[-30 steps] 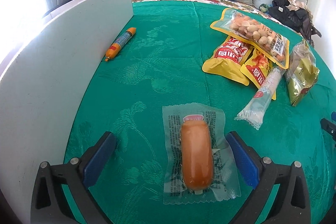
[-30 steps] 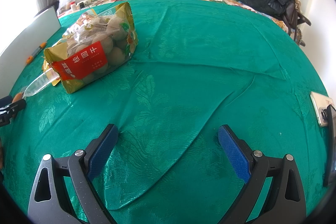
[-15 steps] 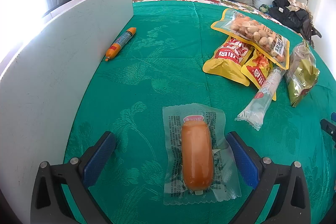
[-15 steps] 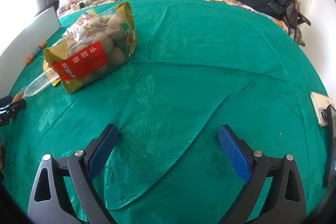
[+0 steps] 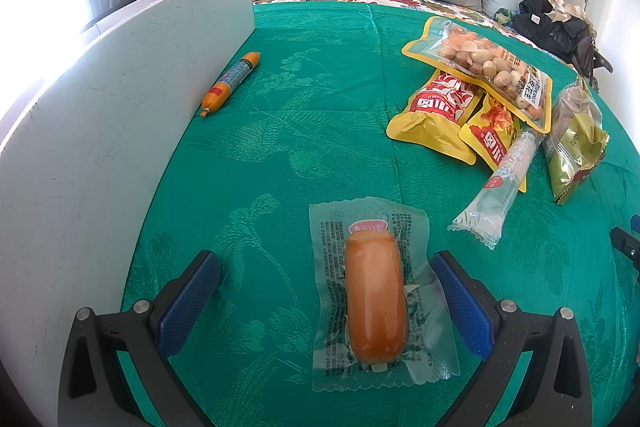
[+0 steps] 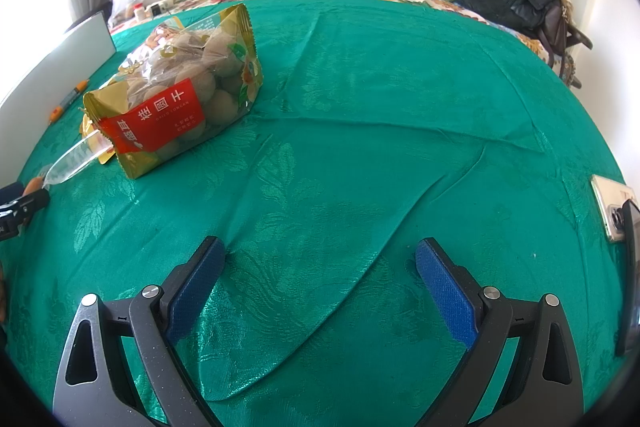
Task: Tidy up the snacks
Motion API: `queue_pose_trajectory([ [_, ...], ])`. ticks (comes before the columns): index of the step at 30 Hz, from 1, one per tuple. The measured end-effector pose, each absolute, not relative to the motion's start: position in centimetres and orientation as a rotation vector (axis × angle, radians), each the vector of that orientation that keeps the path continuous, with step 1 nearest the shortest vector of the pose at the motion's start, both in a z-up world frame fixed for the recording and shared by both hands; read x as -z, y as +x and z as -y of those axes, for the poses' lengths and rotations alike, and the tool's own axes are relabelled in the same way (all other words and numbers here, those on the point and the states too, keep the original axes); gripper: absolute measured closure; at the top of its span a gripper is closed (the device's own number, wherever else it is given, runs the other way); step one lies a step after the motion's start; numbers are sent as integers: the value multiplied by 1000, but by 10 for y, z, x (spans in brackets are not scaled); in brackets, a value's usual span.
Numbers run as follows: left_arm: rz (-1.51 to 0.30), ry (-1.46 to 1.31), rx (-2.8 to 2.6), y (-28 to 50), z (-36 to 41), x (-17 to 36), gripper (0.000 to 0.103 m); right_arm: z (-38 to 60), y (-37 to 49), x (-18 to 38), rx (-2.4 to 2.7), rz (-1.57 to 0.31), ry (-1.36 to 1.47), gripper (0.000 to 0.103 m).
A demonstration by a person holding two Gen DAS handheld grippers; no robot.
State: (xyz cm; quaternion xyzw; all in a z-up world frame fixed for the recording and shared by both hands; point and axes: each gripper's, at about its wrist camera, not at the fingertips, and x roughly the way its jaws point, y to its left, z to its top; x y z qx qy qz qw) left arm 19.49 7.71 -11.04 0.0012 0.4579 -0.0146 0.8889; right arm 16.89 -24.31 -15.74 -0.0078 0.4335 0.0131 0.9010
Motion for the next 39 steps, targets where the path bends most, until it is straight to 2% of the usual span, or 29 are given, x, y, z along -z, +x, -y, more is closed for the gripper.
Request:
queue_pose_trajectory([
  [32, -950, -47, -63, 197, -88, 110, 0, 245, 167, 157, -32, -887, 0, 6],
  [39, -950, -48, -62, 197, -88, 110, 0, 246, 160, 118, -101, -780, 297, 7],
])
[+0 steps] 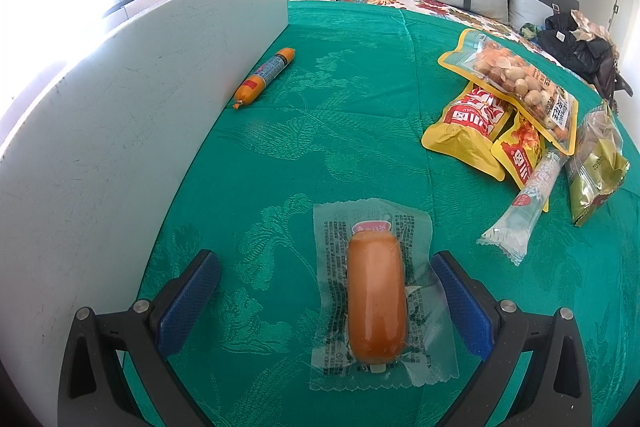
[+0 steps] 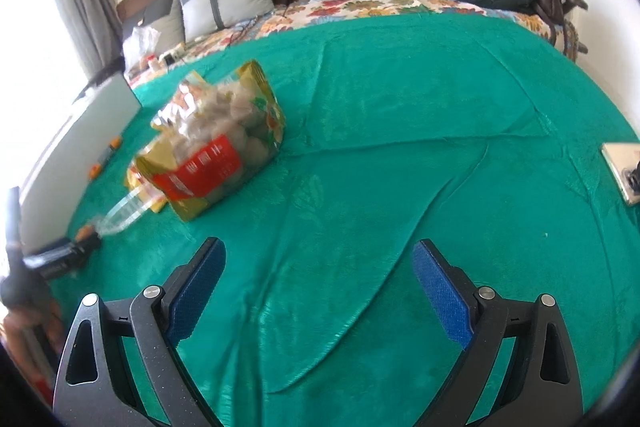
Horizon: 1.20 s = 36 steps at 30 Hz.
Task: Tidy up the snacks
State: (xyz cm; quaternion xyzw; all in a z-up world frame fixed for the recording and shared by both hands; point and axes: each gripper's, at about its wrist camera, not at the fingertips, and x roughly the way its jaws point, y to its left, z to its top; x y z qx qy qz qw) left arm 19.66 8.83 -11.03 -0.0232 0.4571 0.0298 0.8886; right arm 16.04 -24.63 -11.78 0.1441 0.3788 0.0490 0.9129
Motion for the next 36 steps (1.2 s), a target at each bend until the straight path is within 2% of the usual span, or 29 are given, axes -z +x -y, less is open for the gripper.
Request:
queue_pose_trajectory([
  [5, -950, -48, -62, 197, -88, 110, 0, 188, 210, 75, -85, -813, 273, 6],
  [10, -950, -49, -62, 196, -89, 110, 0, 152, 260, 103, -65, -942, 121, 9],
  [14, -950, -51, -60, 197, -88, 110, 0, 225, 222, 124, -36, -897, 385, 9],
  [18, -949, -51, -60, 196, -88, 110, 0, 285, 162, 129, 11, -857, 461, 9],
  [23, -950, -51, -61, 196, -88, 110, 0, 312, 109, 132, 103, -778, 424, 7],
  [29, -950, -51, -60, 196, -88, 110, 0, 279, 127, 137, 57, -811, 196, 7],
  [36, -949, -51, -60, 196, -88, 110, 0, 255, 137, 154, 57, -886, 64, 6],
])
